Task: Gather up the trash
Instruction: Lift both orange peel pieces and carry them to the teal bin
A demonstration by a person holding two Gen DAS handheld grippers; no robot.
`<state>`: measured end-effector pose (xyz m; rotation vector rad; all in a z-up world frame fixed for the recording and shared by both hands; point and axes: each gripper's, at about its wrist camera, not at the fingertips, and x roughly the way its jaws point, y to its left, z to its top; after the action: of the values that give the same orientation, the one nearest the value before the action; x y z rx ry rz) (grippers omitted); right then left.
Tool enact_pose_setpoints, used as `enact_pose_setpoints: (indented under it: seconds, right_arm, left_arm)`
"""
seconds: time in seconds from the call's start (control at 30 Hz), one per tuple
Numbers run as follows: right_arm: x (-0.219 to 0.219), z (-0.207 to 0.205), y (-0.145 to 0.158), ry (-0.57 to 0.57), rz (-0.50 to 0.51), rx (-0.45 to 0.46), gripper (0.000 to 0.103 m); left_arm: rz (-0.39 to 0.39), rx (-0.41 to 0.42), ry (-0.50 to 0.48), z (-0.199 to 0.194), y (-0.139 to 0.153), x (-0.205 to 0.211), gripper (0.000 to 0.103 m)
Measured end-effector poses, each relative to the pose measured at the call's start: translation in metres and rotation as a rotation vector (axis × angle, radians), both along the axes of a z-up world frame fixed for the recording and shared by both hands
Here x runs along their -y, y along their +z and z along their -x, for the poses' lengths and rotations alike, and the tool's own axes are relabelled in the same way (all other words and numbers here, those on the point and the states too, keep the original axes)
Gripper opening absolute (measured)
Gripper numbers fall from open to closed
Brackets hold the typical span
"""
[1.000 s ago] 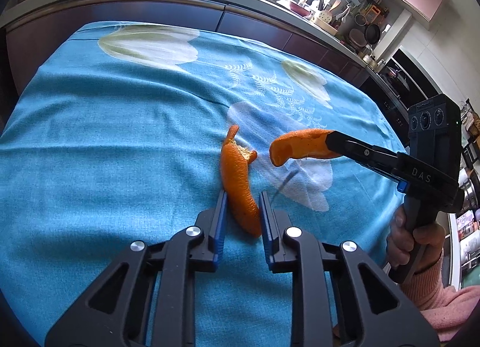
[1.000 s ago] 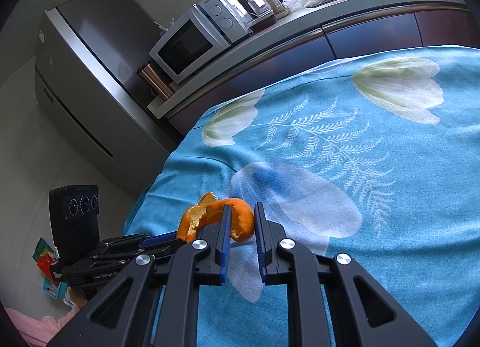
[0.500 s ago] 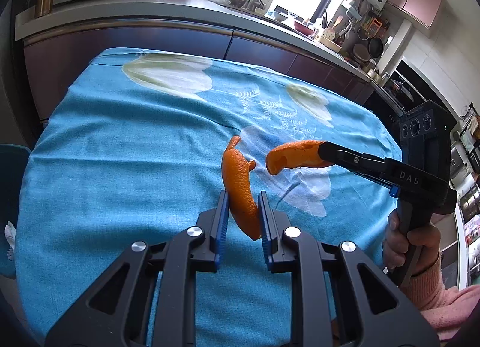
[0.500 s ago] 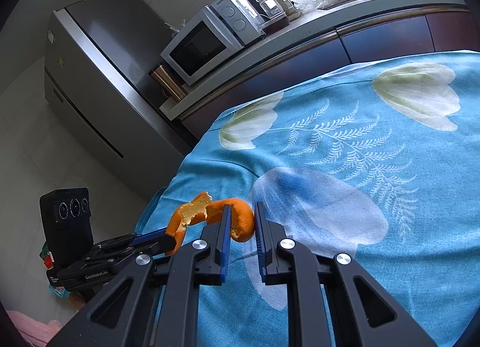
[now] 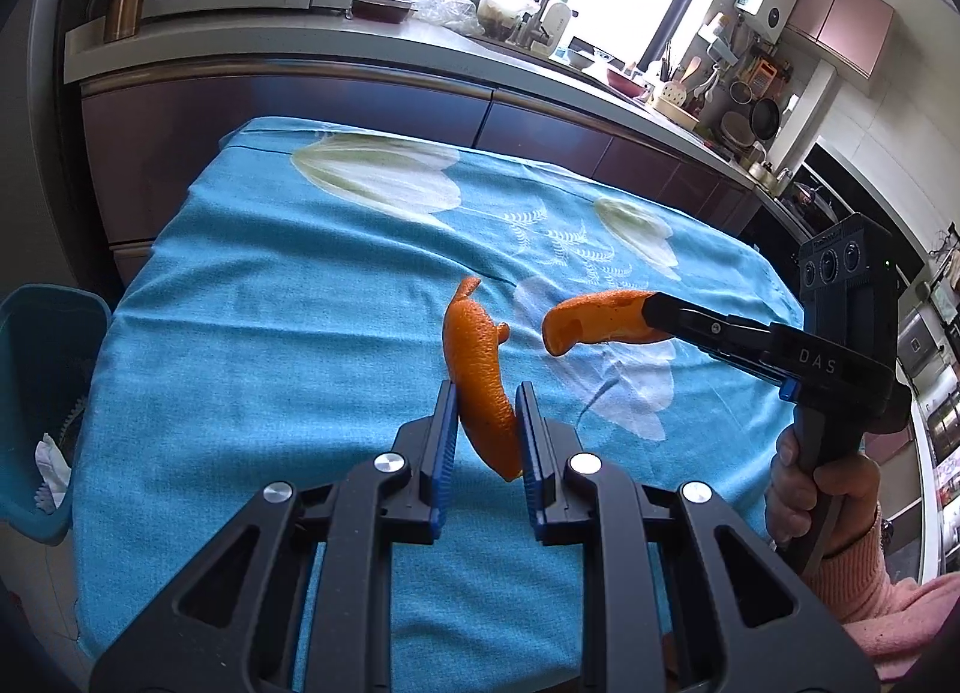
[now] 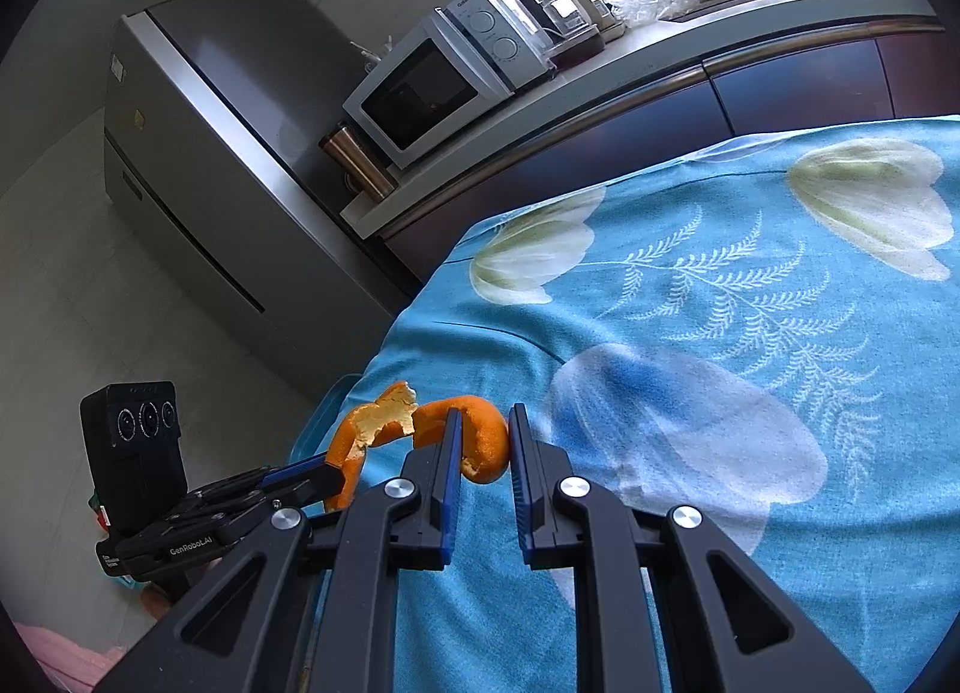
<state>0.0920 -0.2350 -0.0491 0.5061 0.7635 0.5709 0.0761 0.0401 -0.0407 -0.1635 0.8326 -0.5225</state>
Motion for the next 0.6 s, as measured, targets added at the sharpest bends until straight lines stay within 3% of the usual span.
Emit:
enact_pose_setpoints:
  seconds: [0.6]
  right_arm:
    - [-0.036, -0.009, 0.006, 0.069, -0.017, 0.004, 0.014]
  left_arm:
    - [-0.004, 0.026, 0.076, 0.012, 0.013, -0.039, 0.020]
